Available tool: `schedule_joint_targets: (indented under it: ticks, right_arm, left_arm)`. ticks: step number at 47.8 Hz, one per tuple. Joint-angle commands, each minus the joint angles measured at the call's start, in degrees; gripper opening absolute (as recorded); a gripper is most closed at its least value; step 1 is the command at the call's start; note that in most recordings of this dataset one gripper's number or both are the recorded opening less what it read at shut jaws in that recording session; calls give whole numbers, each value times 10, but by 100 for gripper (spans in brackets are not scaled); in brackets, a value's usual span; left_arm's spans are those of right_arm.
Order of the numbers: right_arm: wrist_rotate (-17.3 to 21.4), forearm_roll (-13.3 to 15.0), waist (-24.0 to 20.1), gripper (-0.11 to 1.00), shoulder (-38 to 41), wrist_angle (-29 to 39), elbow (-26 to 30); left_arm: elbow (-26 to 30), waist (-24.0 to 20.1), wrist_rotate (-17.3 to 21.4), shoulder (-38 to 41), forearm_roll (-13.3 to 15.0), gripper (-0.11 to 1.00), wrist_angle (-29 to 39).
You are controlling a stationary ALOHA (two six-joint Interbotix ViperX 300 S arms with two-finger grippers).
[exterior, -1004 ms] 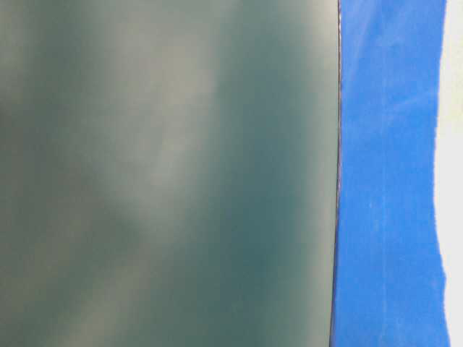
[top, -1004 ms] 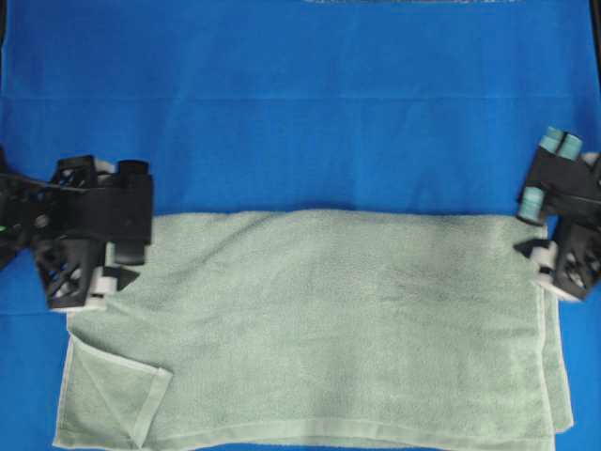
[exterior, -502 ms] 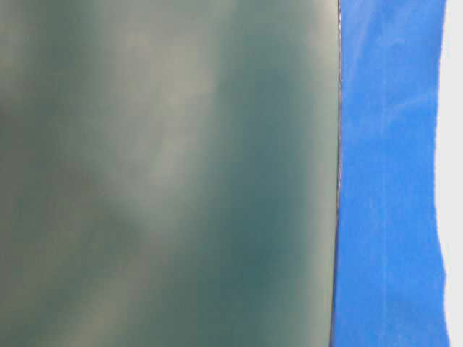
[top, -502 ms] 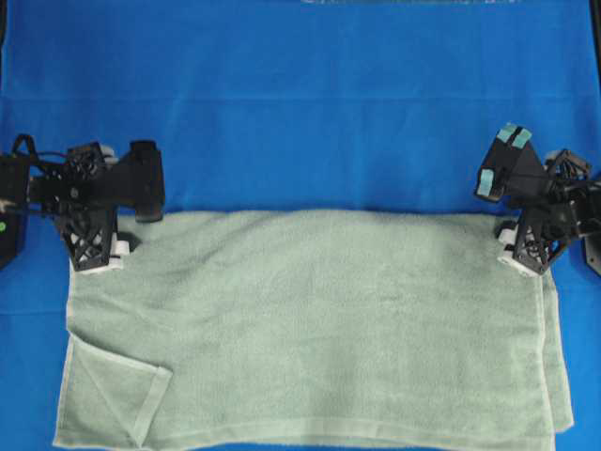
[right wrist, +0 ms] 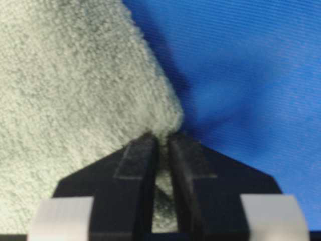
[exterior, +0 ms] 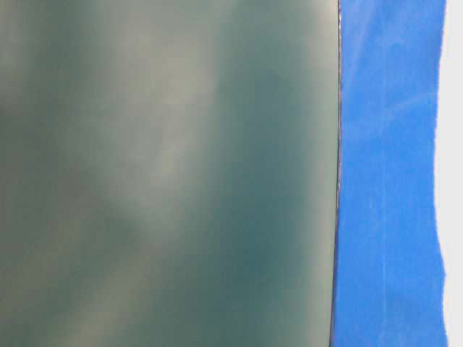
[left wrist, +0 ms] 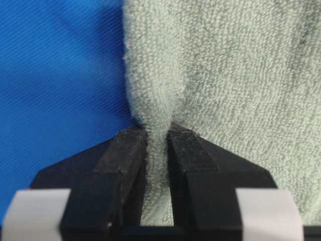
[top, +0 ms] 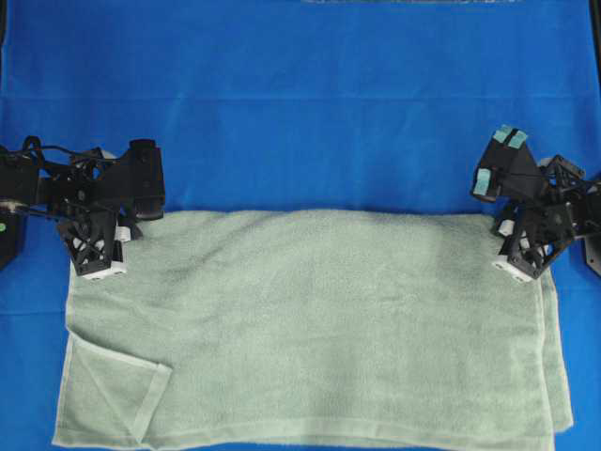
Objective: Fold a bath towel.
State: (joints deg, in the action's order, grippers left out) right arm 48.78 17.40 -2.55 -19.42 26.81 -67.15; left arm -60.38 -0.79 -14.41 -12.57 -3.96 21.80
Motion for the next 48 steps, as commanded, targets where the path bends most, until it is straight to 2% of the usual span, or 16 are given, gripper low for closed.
schedule_joint_targets:
  ticks: [1,12,21,25,29,37,42,48]
  right_arm:
    - [0,2,7,10,-24,30,13]
    - [-16,20,3,10,-169,168,94]
    - [-69,34,0,10,-277,200,161]
    - [-92,50,-1,10,-303,207,186]
    - [-105,83,1,10,-316,214,212]
    - [-104,179,23,10,-310,221,248]
    - [-104,214,54,10,-287,220,255]
    - [-104,251,107,10,-249,214,262]
  left_arm:
    - [25,15,-10,-26,2,10,30]
    - [114,69,-62,-121,3,10,188]
    - [200,111,-90,-206,3,10,273]
    - [239,125,-101,-228,3,10,305]
    - [282,140,-118,-238,3,10,340]
    - [349,172,-149,-234,3,10,368]
    - [373,203,-158,-220,3,10,344]
    - [386,245,-163,-200,2,10,267]
